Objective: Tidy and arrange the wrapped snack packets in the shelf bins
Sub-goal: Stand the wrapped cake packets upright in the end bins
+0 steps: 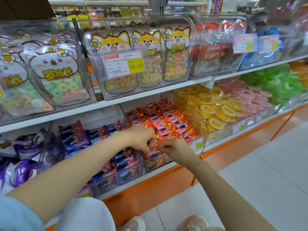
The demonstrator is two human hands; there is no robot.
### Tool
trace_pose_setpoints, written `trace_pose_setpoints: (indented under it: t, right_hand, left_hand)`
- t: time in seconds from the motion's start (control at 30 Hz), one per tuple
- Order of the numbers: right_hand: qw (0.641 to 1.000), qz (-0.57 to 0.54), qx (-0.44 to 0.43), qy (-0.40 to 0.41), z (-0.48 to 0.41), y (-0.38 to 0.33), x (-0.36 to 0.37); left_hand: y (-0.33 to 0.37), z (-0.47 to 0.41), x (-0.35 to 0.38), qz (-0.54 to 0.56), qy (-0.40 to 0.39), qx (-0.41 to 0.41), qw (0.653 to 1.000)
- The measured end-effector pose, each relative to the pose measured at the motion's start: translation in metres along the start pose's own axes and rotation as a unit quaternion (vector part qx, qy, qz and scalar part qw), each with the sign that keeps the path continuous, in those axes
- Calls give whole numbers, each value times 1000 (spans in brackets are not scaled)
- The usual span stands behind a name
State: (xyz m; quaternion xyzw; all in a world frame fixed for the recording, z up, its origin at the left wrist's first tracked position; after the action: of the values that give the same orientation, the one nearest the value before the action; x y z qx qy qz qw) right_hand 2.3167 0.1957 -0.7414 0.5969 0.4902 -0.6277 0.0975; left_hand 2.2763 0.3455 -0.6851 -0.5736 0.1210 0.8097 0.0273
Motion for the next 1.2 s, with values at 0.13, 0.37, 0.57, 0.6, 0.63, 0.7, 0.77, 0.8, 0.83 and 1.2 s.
trace_pose_setpoints:
  t: [0.13,0.37,0.57,0.6,0.63,0.7,0.77,0.8,0.83,1.2]
  right_hand:
    - [1000,11,19,-12,0,5,2]
    - [997,66,-2,-26,3,7,1]
    - [976,-50,129,171,10,40,-42]
    - [976,-18,136,172,11,46,-44]
    - [979,10,136,151,11,49,-43]
    - [987,36,126,92,10,50,-34]
    - [990,47,119,57,6,48,-25]
    - [990,43,120,53,3,47,-24]
    - [990,35,126,52,1,47,-25]
    - [990,28,114,80,1,49,-31]
  left_hand:
    - [-3,0,3,-4,4,-11,1000]
    - [-1,-4,9,-43,-11,-28,999]
    - [2,-3,2,108,75,40,991]
    - [4,-3,3,123,68,60,988]
    - [5,-3,5,120,50,72,989]
    - [4,-5,10,96,20,75,992]
    - [2,-7,15,84,21,75,993]
    - [2,-7,16,78,24,78,994]
    - [3,-8,17,70,23,79,994]
    - [14,-18,18,80,95,69,990]
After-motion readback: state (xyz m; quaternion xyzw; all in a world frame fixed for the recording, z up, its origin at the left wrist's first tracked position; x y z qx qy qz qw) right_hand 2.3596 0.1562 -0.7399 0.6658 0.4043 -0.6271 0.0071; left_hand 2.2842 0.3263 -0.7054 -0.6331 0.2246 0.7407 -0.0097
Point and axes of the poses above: each hand's wrist, its own z-axis away from the middle knuckle, its own x-axis out of the palm, y = z × x, the point moved 2 cm from there along -z, towards the middle knuckle, and after that the axes turned 9 degrees about z, right-handed, at the moved point
